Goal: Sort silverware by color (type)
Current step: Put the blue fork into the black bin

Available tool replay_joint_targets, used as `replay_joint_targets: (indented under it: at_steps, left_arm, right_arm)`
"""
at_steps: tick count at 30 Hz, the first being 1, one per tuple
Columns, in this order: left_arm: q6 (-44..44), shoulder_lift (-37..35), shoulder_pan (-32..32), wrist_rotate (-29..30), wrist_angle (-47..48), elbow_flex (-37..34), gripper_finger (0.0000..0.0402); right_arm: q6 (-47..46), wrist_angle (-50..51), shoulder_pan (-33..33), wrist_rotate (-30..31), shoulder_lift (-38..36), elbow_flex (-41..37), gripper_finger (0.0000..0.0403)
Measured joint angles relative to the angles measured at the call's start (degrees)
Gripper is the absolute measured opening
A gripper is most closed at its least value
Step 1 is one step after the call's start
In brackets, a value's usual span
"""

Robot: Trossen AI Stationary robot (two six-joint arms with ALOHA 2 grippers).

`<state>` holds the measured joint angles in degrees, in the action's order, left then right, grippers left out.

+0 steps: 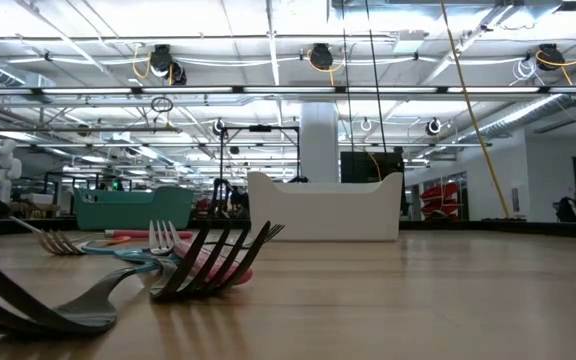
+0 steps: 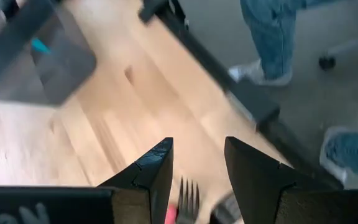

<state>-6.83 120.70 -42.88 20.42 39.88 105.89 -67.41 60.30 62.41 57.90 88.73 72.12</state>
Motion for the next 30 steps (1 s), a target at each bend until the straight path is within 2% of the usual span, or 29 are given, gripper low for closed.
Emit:
replay_joint_targets:
  at_steps: [2,5,13,21,30]
  left_arm:
    - [1.38,0.00,0.44,0.00,2.60,0.00,0.0154]
    - [3.89,0.00,1.36,0.01,6.87,0.00,0.0154]
    - [7.00,0.00,4.98,0.01,11.21,-0.02,0.0154]
    - [12.96,0.00,8.29,0.01,17.92,-0.02,0.0154]
    - [18.71,-0.28,7.44,0.03,23.45,-0.02,0.0154]
  right_arm:
    - [7.18,-3.48,-1.15,2.08,0.02,-0.16,0.0121]
    - [14.11,-7.45,-2.99,1.26,0.02,-0.18,0.0121]
    - [26.39,-10.28,-8.48,-6.66,0.02,-0.20,0.0121]
    - [34.81,-10.26,-11.93,-11.94,0.02,-0.25,0.0121]
    - [37.09,-10.15,-12.09,-19.28,0.02,-0.25,0.0121]
